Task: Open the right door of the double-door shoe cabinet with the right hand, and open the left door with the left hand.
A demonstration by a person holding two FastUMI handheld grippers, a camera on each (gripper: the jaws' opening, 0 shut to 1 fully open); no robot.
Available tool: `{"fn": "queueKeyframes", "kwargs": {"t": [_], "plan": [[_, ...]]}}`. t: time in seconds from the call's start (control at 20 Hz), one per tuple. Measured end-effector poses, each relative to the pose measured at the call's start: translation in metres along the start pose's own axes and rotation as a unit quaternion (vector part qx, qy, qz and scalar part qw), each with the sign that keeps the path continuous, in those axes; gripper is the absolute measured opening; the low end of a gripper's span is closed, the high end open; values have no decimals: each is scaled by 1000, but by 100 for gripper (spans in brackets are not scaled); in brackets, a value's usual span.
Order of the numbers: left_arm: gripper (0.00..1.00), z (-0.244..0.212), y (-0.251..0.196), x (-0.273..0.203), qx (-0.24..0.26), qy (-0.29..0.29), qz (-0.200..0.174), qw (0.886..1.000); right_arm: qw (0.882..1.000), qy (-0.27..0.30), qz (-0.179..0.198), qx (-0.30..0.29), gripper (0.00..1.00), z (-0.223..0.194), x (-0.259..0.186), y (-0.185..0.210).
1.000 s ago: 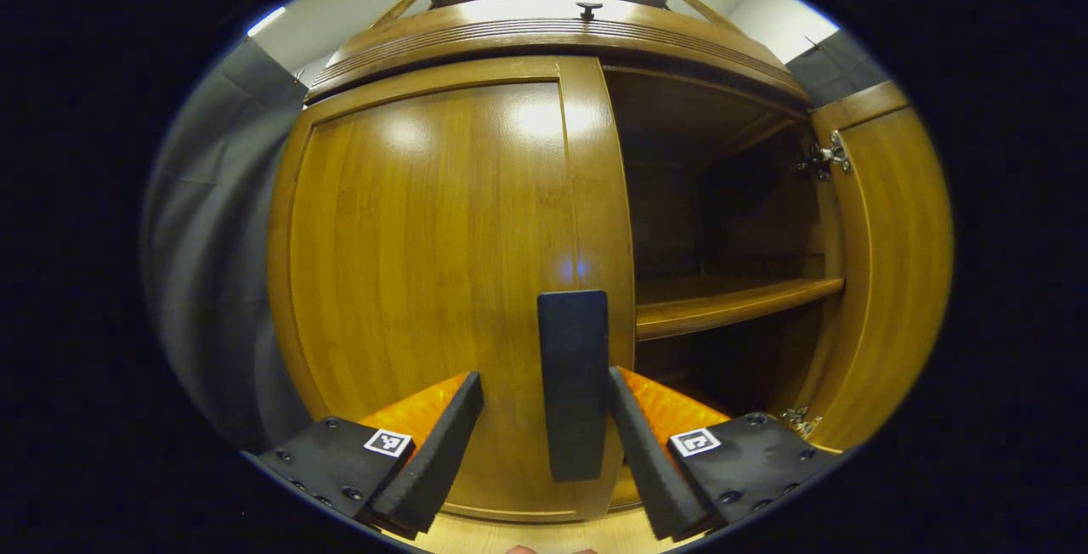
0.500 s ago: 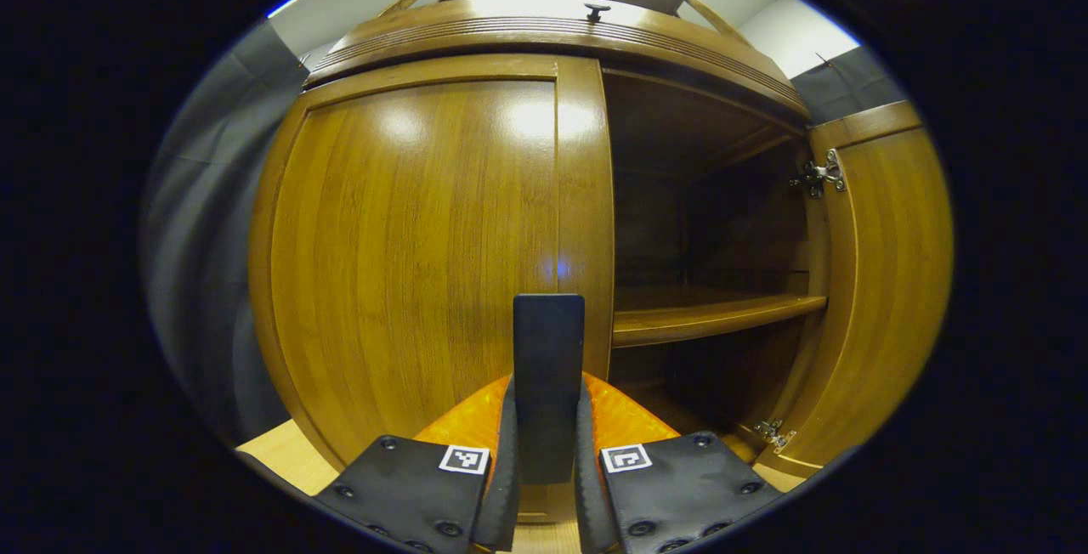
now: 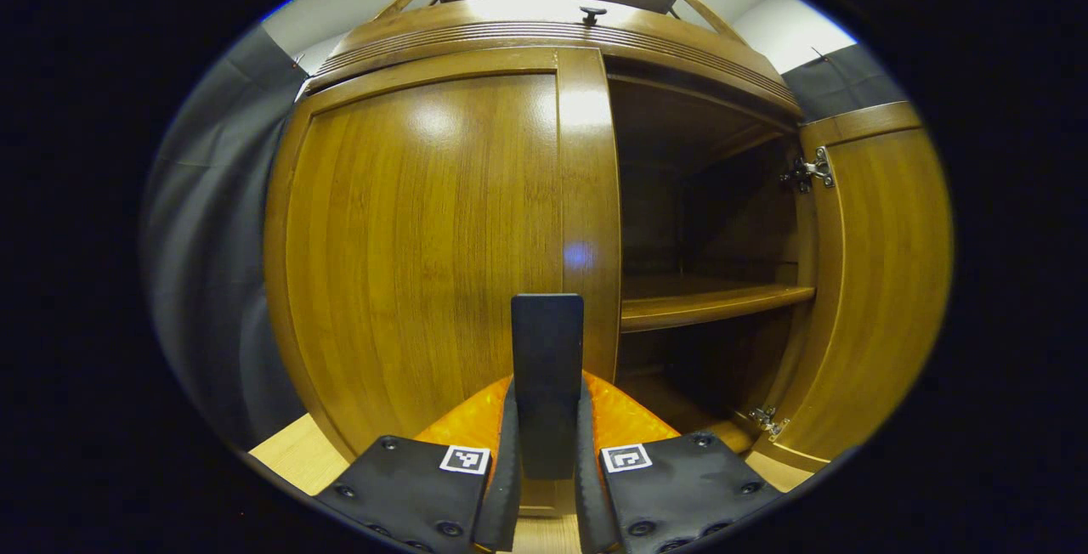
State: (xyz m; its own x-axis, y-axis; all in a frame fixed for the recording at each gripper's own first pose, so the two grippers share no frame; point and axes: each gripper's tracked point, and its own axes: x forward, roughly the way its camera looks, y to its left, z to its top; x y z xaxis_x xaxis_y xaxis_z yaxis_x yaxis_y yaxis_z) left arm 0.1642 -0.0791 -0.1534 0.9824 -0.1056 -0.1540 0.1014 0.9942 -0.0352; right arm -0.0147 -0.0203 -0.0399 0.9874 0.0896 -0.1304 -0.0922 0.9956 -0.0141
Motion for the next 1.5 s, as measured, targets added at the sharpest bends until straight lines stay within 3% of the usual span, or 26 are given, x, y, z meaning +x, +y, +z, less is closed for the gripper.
{"fn": "queueKeyframes", "kwargs": {"t": [0.45, 0.5, 0.65, 0.7, 0.8, 1.0, 1.1, 1.3, 1.5], "plan": [[33, 5, 33, -99, 2, -7, 19, 1000, 1000, -2, 13, 4, 100, -1, -1, 19], [34, 6, 40, -109, -2, -5, 27, 1000, 1000, -6, 16, 9, 92, 1, 1, 22], [32, 5, 62, -138, -4, -5, 48, 999, 999, -12, 28, 18, 92, 3, 6, 34], [33, 6, 67, -146, 4, -6, 55, 998, 999, -12, 33, 19, 100, 4, 8, 37], [33, 8, 85, -162, 24, -5, 65, 998, 999, -11, 41, 19, 100, 5, 10, 43], [31, 9, 114, -184, 33, 4, 71, 997, 999, -13, 48, 17, 100, 6, 13, 54], [21, 9, 133, -193, 29, 7, 76, 997, 999, -12, 48, 17, 100, 6, 14, 57], [15, 10, 167, -205, 24, 7, 87, 996, 999, -6, 46, 14, 100, 2, 16, 64], [17, 14, 211, -214, 10, 2, 90, 996, 999, -8, 39, 7, 100, 5, 18, 73]]}}
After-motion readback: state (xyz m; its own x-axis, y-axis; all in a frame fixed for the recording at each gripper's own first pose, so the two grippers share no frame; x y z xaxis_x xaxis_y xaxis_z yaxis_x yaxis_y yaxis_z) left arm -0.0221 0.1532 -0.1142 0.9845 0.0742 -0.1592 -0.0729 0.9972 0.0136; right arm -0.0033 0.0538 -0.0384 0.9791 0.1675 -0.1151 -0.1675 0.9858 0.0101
